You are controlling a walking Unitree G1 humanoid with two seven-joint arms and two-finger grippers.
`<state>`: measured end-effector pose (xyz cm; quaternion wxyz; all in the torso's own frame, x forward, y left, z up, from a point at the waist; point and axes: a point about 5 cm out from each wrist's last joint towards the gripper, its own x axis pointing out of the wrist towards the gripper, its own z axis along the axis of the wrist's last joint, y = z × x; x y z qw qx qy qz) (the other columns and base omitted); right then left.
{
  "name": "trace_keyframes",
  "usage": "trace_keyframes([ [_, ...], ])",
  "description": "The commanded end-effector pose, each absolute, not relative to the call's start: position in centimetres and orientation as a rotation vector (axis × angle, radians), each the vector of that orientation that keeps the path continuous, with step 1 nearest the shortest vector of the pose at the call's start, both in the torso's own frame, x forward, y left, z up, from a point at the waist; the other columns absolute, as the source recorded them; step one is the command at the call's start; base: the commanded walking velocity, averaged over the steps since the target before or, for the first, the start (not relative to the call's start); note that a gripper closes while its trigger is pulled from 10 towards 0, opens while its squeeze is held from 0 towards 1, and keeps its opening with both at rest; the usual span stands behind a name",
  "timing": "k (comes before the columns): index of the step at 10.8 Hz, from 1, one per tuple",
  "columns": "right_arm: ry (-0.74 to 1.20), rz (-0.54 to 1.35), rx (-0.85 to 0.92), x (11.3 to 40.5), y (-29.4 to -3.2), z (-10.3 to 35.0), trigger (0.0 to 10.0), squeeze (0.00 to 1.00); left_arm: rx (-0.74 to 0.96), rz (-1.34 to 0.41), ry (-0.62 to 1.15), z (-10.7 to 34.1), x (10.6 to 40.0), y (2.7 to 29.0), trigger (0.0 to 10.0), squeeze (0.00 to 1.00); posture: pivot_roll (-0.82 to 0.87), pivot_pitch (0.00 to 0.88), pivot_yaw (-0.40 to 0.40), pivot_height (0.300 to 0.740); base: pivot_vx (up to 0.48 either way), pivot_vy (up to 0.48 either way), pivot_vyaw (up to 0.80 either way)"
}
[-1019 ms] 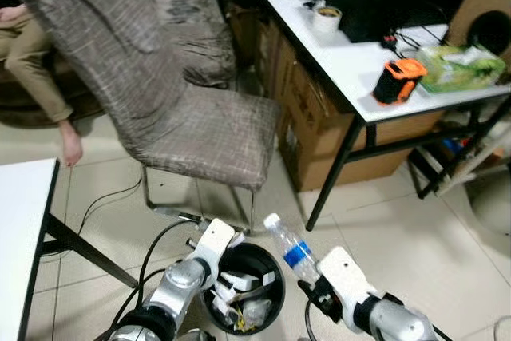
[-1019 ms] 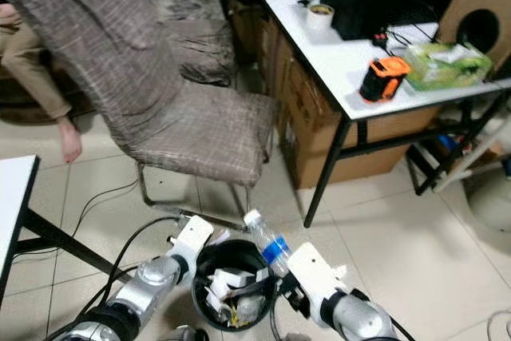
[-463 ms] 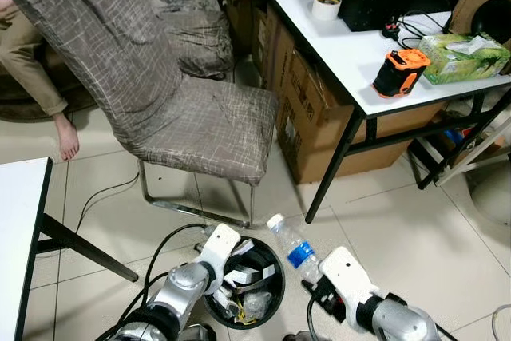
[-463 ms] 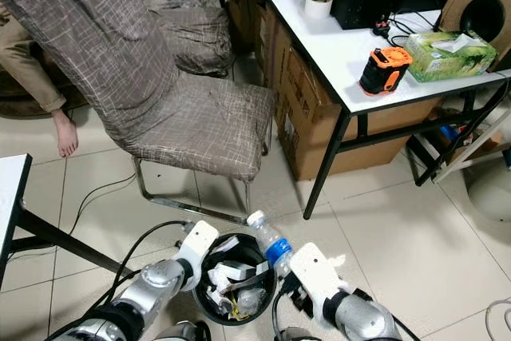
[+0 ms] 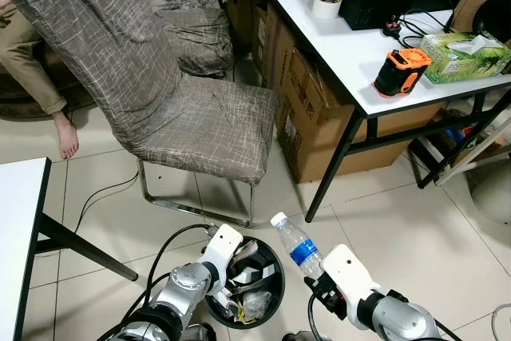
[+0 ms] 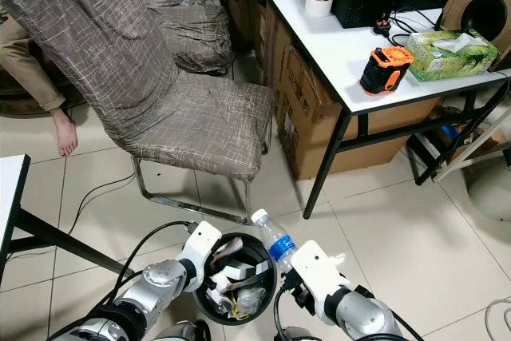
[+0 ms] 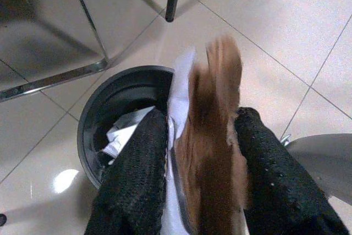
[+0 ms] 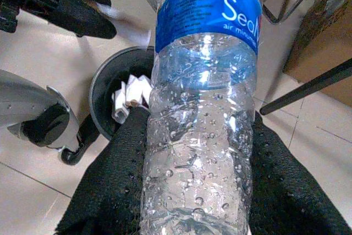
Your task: Picking trash to rubbish bin
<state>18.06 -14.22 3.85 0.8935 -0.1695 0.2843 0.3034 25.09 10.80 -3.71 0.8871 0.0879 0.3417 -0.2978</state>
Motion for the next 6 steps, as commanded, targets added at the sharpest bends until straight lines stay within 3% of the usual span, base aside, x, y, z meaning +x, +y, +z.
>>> trace_keyframes([
  [1,0.603,0.607,-0.371,18.19,-14.78,3.7,10.0,0.0,0.173,-0.637,0.717,-3.83,24.9,10.52,10.0,1.0,-0.14,0.156,-0.016,0.74,0.0,0.0,0.0],
  [5,0.601,0.604,-0.38,18.33,-14.81,3.73,10.0,0.0,0.169,-0.648,0.718,-3.78,24.94,10.36,10.0,1.0,-0.14,0.154,-0.017,0.74,0.0,0.0,0.0],
  [6,0.589,0.573,-0.397,19.1,-14.75,3.57,10.0,0.0,0.186,-0.615,0.68,-3.38,25.41,11.25,10.0,0.93,-0.13,0.148,-0.021,0.74,0.0,0.0,0.0],
])
